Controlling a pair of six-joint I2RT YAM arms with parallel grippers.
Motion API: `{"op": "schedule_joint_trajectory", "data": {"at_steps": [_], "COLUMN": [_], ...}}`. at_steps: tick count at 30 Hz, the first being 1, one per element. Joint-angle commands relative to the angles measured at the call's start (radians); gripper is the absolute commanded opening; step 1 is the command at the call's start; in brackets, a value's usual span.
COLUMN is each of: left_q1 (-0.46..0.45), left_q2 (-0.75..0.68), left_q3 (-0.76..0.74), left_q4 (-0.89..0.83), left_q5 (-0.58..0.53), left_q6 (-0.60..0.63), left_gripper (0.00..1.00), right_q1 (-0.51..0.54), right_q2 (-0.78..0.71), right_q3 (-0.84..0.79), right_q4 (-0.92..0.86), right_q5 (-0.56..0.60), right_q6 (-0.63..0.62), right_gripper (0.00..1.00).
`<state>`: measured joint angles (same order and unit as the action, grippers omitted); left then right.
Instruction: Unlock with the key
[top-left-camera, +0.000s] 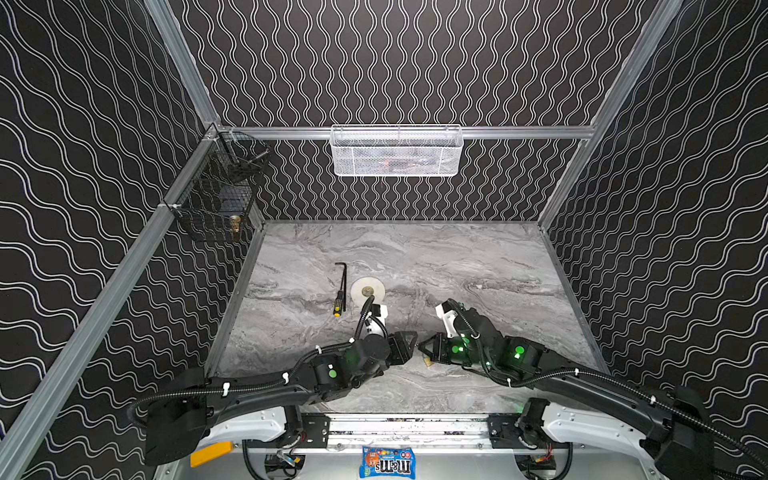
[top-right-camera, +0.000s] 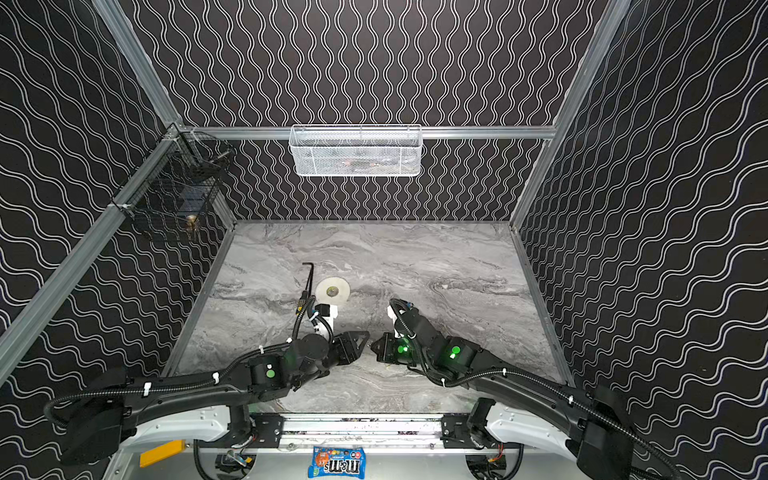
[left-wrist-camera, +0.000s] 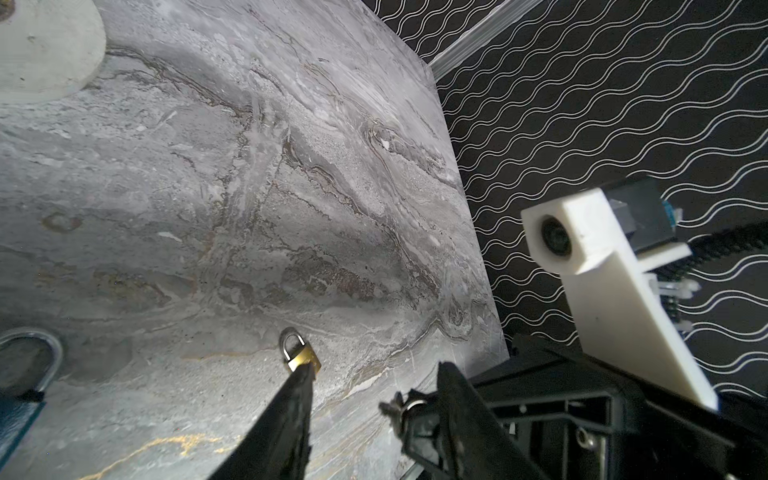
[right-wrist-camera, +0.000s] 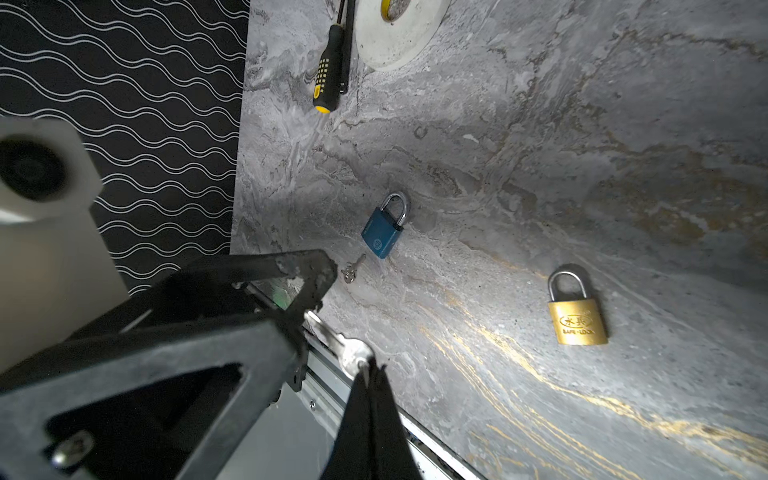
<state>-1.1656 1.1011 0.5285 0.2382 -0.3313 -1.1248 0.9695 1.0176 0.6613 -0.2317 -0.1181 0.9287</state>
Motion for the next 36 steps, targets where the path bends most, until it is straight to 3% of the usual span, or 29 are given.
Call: {"op": "schedule_joint_trajectory", "data": {"at_steps": [1, 26, 33, 36], "left_q1": [0.009, 0.057, 0.092, 0.139], "left_q2": [0.01, 0.058, 0.047, 0.019], "left_q3": [-0.002, -0.025, -0.035, -0.035], "left_q4": [0.067, 0.168, 0.196, 0.197], "left_q5": [0.026, 0.113, 0.159, 0.212], "left_q6": [-0.006, -0.027, 0.032, 0.113], "left_gripper": [0.45, 0.0, 0.0, 0.0], "right_q1": [0.002, 0.001, 0.002, 0.002], "right_q2": [-0.002, 0.007, -0.029, -0.068], "right_q3": [-0.002, -0.011, 0.006, 0.038], "right_q4": [0.059, 0.071, 0.041, -0.016], "right_q5": [-0.015, 0.009, 0.031, 0.076], "right_q6": [0.019, -0.002, -0.044, -0.097], "right_gripper": [0.0, 0.0, 0.21, 0.37]}}
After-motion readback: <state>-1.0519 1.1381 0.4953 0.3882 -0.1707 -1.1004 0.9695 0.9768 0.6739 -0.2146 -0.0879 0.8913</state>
